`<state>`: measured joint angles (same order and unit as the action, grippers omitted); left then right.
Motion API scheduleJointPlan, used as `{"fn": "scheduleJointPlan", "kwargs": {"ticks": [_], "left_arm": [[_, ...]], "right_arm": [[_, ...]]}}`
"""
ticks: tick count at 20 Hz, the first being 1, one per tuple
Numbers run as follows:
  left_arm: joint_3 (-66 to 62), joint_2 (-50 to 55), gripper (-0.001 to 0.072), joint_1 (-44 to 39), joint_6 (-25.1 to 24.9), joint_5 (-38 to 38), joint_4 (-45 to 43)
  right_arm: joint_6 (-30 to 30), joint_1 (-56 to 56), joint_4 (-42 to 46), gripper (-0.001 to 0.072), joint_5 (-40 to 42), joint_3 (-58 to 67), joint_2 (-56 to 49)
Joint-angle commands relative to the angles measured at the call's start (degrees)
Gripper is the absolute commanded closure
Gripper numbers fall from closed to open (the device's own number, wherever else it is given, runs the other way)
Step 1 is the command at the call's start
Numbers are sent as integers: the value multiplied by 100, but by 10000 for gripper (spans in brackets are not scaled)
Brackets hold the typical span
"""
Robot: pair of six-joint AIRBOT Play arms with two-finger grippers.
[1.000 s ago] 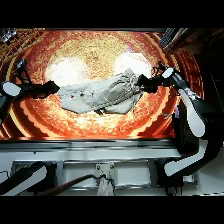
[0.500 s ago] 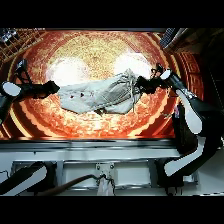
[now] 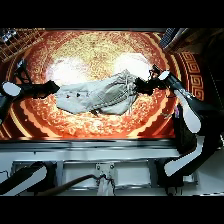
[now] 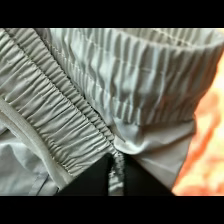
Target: Fold the clothes and pants, and hang the long-sleeved shirts on hangers.
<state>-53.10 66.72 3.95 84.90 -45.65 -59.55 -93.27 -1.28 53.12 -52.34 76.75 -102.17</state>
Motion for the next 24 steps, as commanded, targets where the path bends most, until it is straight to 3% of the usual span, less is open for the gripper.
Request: {"fn": "scheduleJointPlan", "kwargs": {"ticks": [1,9,15,20,24], "left_arm": [[2,2,312,11,-2,-2,-42],[2,2,312,22,-2,-153,-44],[39,-9,311,20,-2,-962,-223],[1193,-391,311,240,481,-942,-166],[2339,-726,310,573,516,-492,503]], "right_arm": [[153,-22,-90,687,-221,2,0],[511,-164,-81,699,-837,-382,256],[682,-157,105,698,-625,-1274,1580],[697,-157,107,698,-643,-1523,2365],[699,-162,44,698,-660,-1526,2420]]}}
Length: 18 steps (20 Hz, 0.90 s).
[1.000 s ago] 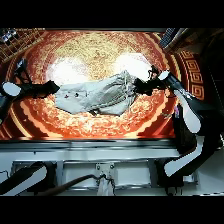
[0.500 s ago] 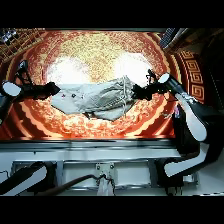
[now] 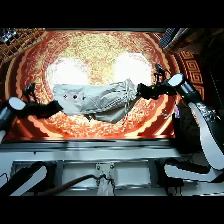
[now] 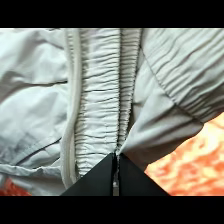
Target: Fold the clothes and pants, and hang the long-sleeved shirts on hangers.
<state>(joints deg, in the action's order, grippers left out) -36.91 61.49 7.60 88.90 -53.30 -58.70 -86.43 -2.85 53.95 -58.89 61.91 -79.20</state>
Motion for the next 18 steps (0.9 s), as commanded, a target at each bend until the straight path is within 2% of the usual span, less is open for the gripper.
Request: {"fn": "scheduleJointPlan", "kwargs": {"ticks": [1,3,6,9,11,12,18], "left_arm": [[916,-208,306,302,111,341,715],[1279,-203,286,356,39,446,1550],[1862,-203,286,201,-481,826,3259],[2245,-201,283,46,-1021,1403,4551],[2269,-201,222,-114,-1447,1574,5193],[2269,-201,222,-223,-1602,1711,5475],[2269,-186,224,-1078,-1633,3193,6614]], "right_arm": [[13,-4,-39,698,-11,-42,122],[15,-4,-39,698,-15,-42,122],[13,-4,-39,698,-17,-42,125],[15,-4,-39,698,-72,-42,125],[15,-4,-39,698,-79,-42,125],[15,-4,-39,698,-72,-42,125],[17,-4,-39,698,-136,-42,125]]}}
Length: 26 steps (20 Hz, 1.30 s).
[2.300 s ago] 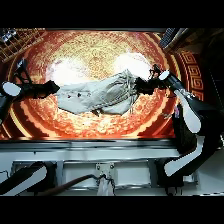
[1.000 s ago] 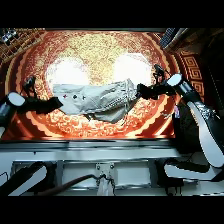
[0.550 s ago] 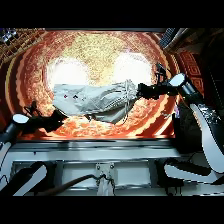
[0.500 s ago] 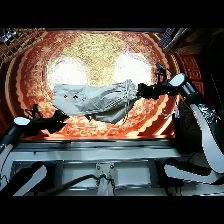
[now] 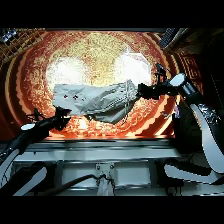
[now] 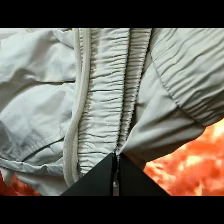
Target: Fold the clothes and pants, and hang the long-sleeved shirts on hangers.
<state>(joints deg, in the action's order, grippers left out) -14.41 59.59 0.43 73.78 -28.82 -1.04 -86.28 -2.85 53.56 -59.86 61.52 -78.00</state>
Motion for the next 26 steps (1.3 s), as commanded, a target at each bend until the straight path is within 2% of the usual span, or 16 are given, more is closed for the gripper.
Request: {"fn": "scheduleJointPlan", "kwargs": {"ticks": [1,8,11,13,17,18,20,21,22,26], "left_arm": [[20,4,224,-452,-122,911,1038],[2,0,233,-476,-131,1405,1414],[-7,0,281,-461,-577,1189,1974],[-9,9,280,-459,-1307,870,2636],[-9,11,282,-459,-3530,170,4415],[-9,4,363,-459,-4107,-28,4881],[-9,-37,391,-459,-5396,-417,5718],[-9,-74,400,-459,-5777,-466,5971],[-9,-83,450,-455,-5932,-433,6111],[-7,-72,450,-352,-5965,-157,6109]], "right_arm": [[2,-4,0,698,-33,-2,4],[48,-4,50,698,-33,-2,2],[142,-4,72,698,-31,-4,2],[160,-4,83,698,-11,-4,2],[181,-4,85,698,-11,-4,2],[186,-4,87,698,-33,-4,2],[201,-4,125,698,-79,-4,2],[201,-4,149,698,-85,-9,2],[201,-4,170,698,-83,-15,2],[205,-4,188,698,-59,-15,2]]}}
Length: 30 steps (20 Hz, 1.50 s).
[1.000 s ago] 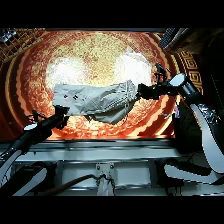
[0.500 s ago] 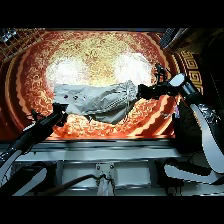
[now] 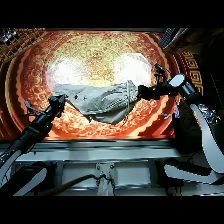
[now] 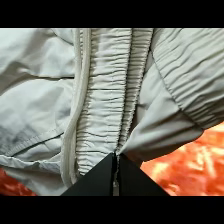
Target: Fold the clothes and pants, and hang the long-sleeved shirts on hangers.
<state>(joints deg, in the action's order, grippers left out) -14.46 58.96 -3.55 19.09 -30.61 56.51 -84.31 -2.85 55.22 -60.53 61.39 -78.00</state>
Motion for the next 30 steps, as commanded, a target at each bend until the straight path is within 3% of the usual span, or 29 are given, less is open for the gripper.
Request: {"fn": "scheduleJointPlan", "kwargs": {"ticks": [1,5,9,13,17,19,20,21,22,27,30], "left_arm": [[-2,-9,450,46,-496,26,352],[0,-9,450,142,-459,282,-125],[0,-9,401,468,682,273,-1554],[0,-11,400,890,1650,251,-3073],[-2,-11,404,1381,1912,-50,-3689],[0,-11,450,1523,1926,-216,-3934],[0,-9,508,1550,1987,-254,-4074],[0,-9,568,1550,1996,-273,-4157],[-2,-9,696,1543,1987,-334,-4179],[-146,-153,700,1545,1989,-922,-4148],[-931,-756,701,1545,1993,-1019,-4151]], "right_arm": [[11,-4,22,698,11,-2,2],[11,-4,22,698,7,-2,2],[50,-4,22,698,9,-2,2],[92,-4,22,698,7,-2,2],[107,-4,33,698,11,-2,2],[107,-4,48,698,11,-2,2],[107,-4,48,698,11,-2,2],[107,-4,48,698,11,-2,2],[105,-4,44,698,11,-2,2],[81,-4,-382,699,17,17,122],[-109,0,-678,699,420,17,671]]}}
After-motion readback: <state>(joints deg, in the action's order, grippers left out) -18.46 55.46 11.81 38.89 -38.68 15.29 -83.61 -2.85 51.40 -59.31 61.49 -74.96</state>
